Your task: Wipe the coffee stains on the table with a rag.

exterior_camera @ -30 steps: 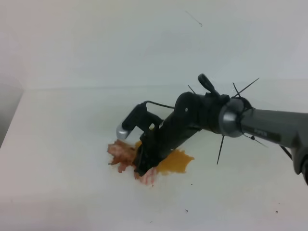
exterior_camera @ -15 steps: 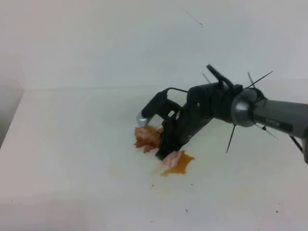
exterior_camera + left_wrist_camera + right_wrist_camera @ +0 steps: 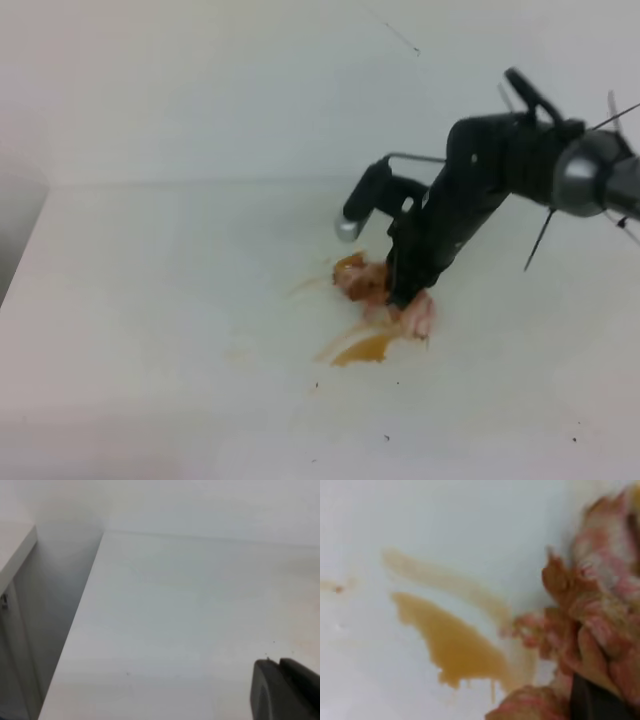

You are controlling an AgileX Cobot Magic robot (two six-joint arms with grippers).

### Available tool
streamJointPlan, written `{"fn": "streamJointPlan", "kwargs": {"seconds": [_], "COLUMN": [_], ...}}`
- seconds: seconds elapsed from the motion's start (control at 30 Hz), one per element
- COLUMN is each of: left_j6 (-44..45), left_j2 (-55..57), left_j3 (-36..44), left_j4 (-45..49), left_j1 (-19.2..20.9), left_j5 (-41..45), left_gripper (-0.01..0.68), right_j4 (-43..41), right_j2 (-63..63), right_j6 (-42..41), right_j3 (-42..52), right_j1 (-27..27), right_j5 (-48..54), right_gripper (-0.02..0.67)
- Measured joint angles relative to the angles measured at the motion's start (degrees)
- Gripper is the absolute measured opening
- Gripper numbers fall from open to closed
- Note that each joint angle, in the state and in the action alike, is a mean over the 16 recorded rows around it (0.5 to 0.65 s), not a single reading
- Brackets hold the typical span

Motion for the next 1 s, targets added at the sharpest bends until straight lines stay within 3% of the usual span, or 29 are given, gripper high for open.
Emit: {"fn": "streamJointPlan", "kwargs": {"seconds": [0.23,0.47,0.7,0.87,1.0], "left_j6": [0.0,0.0,0.0,0.0,0.0], "left_j2": [0.0,0.0,0.0,0.0,0.0], "left_j3": [0.0,0.0,0.0,0.0,0.0], "left_j4": [0.0,0.0,0.0,0.0,0.0], "left_j1": [0.0,0.0,0.0,0.0,0.0], "left_j5": [0.0,0.0,0.0,0.0,0.0], "left_gripper": [-0.003,-0.003,-0.003,-0.003,-0.003], "right_j4": [10.2,30.7,49.8,55.8,55.6], "right_j2": [-9.6,-15.2,-13.0,-9.2,-6.9], "right_j6": [-7.6,-20.4,-32.3,-35.8,-35.5], "right_j3": [11.1,22.8,26.7,26.8,26.8], "right_j1": [-0.2,-0.1,0.2,0.6,0.9], "right_j5": [-5.7,-12.1,-12.6,-12.5,-14.2], "right_gripper": [0.024,0.025,0.026,0.026,0.026]}}
